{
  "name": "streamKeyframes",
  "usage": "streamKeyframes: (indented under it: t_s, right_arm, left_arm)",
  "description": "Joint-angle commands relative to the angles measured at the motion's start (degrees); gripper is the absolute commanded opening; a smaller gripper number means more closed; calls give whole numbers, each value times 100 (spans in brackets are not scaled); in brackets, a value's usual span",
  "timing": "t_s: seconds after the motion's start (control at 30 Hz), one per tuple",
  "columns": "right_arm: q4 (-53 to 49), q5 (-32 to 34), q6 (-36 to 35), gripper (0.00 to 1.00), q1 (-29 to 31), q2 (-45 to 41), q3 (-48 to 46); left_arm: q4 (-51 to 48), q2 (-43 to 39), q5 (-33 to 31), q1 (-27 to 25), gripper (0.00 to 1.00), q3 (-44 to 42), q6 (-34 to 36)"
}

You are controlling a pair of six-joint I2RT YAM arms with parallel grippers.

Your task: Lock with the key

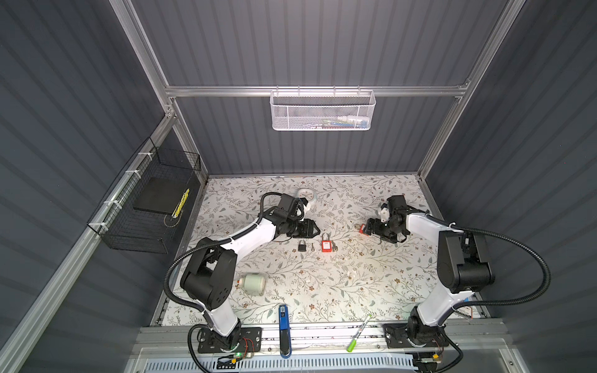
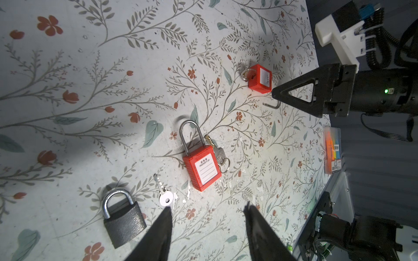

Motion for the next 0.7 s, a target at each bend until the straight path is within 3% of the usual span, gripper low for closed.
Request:
streamKeyframes:
  t_s: [0.0,0.2,0.47,0.67]
  right_arm:
    - [-33,-478,151,90,127,-10,-164]
    - [190,-1176,586,90,610,-220,-414]
    - [-127,-471,586,90,742,-757,-89]
    - [-355,-556,432,91,750,-175,790]
  left_arm:
    - [15,-90,87,48,54,-51,-26]
    - [25,-135,62,43,54,-93,-26]
    - [-19,-178,59,43,54,-106,-3]
    - [-4,-134,59,43,54,-60,-17]
